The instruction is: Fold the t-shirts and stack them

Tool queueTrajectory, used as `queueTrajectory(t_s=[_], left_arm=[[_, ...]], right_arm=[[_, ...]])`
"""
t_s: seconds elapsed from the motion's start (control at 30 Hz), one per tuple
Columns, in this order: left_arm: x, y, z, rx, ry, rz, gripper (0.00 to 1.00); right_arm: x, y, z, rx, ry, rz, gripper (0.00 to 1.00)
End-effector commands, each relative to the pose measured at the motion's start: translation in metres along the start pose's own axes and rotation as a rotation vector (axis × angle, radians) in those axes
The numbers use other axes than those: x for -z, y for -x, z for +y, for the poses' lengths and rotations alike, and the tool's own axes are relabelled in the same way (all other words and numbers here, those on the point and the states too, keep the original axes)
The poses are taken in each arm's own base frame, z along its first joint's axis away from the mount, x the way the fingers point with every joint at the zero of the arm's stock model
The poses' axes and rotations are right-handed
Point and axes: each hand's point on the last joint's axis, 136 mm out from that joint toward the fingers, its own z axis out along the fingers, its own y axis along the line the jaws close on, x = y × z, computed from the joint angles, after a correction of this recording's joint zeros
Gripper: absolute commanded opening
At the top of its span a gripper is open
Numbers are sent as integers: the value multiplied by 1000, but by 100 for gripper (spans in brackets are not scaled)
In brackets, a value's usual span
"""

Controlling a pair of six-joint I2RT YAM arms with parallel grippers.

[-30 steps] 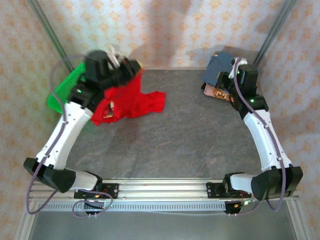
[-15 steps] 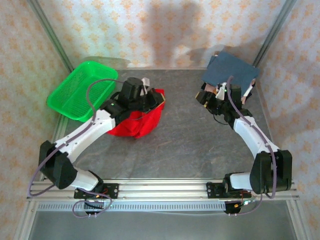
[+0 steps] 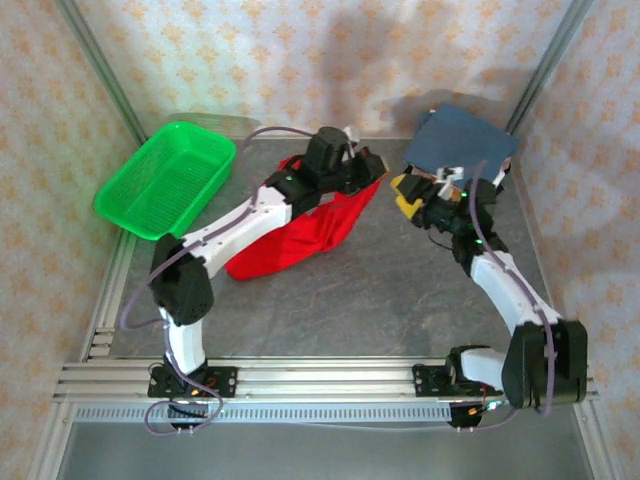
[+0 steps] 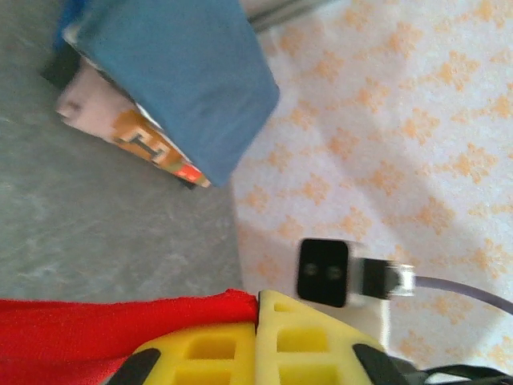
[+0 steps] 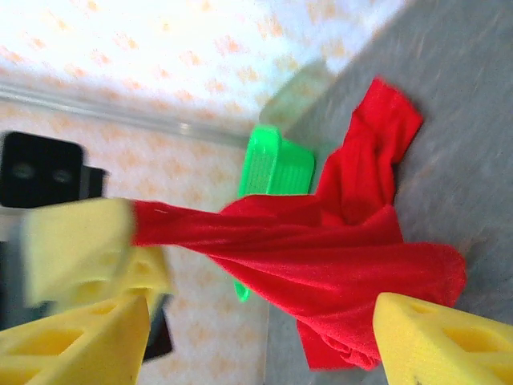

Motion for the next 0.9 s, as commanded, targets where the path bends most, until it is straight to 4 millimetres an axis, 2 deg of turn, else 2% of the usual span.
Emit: queueTrajectory(t_s=[0.0, 0.03, 0.07, 0.1, 0.2, 0.3, 0.33, 0.37, 0.43, 0.53, 0.57, 0.63, 0.87], left_arm=[[-24, -31, -11, 35, -59, 128, 44], [-27, -36, -6, 52, -63, 157, 53], [-23, -38, 2, 56, -47, 160, 58], [-14, -30, 11, 56, -23, 134, 63], [39, 10, 41, 86, 57, 13, 72], [102, 41, 70, 92, 178, -74, 79], [124, 45, 84, 84, 251, -92, 87], [143, 48, 97, 87, 314, -108, 89], [180, 48, 140, 158, 453, -121, 89], [217, 42, 205, 317, 576, -157, 86], [225, 40, 221, 352, 594, -175, 85], [238, 36, 253, 431, 635, -198, 82], [261, 38, 327, 547, 715, -254, 70]], right_arm=[[34, 21, 30, 143, -21, -64, 75], [39, 21, 29, 153, -41, -59, 75], [41, 20, 30, 157, -50, -58, 75], [43, 20, 31, 151, -45, -66, 75], [51, 21, 41, 127, 18, -139, 75], [48, 11, 22, 77, -43, -97, 78], [44, 3, 14, 62, -69, -49, 78], [40, -4, 9, 51, -89, -10, 78], [30, -18, 2, 55, -128, 61, 78], [18, -32, -6, 55, -160, 125, 79], [15, -33, -7, 52, -161, 132, 79], [11, -33, -8, 52, -161, 137, 80], [7, -38, -15, 58, -185, 175, 82]])
